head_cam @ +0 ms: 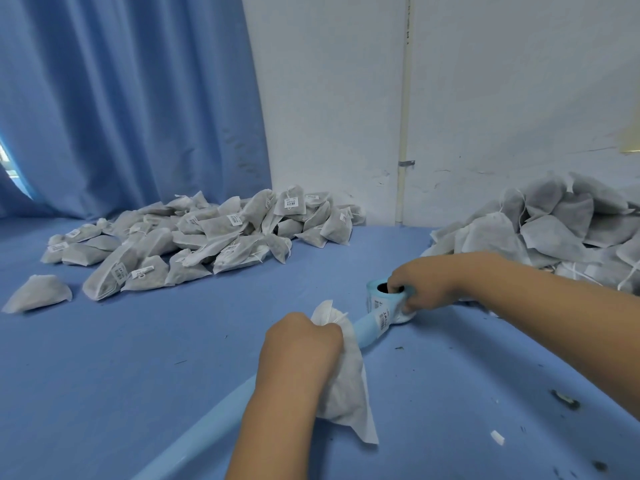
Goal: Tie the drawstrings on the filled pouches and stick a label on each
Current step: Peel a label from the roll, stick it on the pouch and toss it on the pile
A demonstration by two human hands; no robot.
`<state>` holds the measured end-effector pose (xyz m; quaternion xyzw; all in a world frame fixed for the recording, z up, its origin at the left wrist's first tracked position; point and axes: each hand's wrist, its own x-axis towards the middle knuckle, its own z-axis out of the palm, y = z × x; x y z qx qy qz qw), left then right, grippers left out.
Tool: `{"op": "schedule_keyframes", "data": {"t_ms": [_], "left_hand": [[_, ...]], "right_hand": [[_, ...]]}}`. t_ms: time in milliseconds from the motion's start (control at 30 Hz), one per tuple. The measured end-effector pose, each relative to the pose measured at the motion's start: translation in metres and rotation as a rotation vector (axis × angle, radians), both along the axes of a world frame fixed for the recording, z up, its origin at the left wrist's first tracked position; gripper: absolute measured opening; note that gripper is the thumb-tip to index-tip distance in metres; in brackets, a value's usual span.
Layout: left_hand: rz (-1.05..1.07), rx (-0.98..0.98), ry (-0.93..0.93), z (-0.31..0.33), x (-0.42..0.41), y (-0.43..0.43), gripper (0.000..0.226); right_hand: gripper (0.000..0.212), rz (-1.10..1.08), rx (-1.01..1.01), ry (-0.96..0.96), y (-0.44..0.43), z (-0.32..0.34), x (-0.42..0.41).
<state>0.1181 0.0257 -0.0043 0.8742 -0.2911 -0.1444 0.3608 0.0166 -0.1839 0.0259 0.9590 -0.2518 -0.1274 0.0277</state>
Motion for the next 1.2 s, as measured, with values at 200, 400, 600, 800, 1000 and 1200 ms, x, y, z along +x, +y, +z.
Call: {"op": "schedule_keyframes", "data": {"t_ms": [200, 400, 600, 800, 1000, 1200], "left_hand": [[-0.031, 0.062, 0.008, -0.003, 0.002, 0.001, 0.022], [-0.049, 0.053, 0.041, -0.002, 0.002, 0.002, 0.026], [-0.068, 0.044, 0.045, 0.0, 0.0, 0.003, 0.025], [-0.083, 0.048, 0.049, 0.004, -0.005, 0.005, 0.025], [-0.094, 0.042, 0.034, 0.003, -0.005, 0.006, 0.026], [-0.102, 0.058, 0.027, 0.001, -0.003, 0.003, 0.026]], "right_hand": [[0.031, 0.012, 0.039, -0.09, 0.012, -0.01, -0.017], [0.017, -0.113, -0.039, -0.597, 0.044, -0.025, -0.038], [0.039, -0.392, 0.167, -0.75, 0.085, -0.056, -0.023], [0.047, -0.605, 0.277, -0.75, 0.093, -0.052, -0.007], [0.029, -0.729, 0.648, -0.894, 0.097, -0.047, -0.008], [0.014, -0.708, 1.016, -1.023, 0.096, -0.05, -0.022]]}}
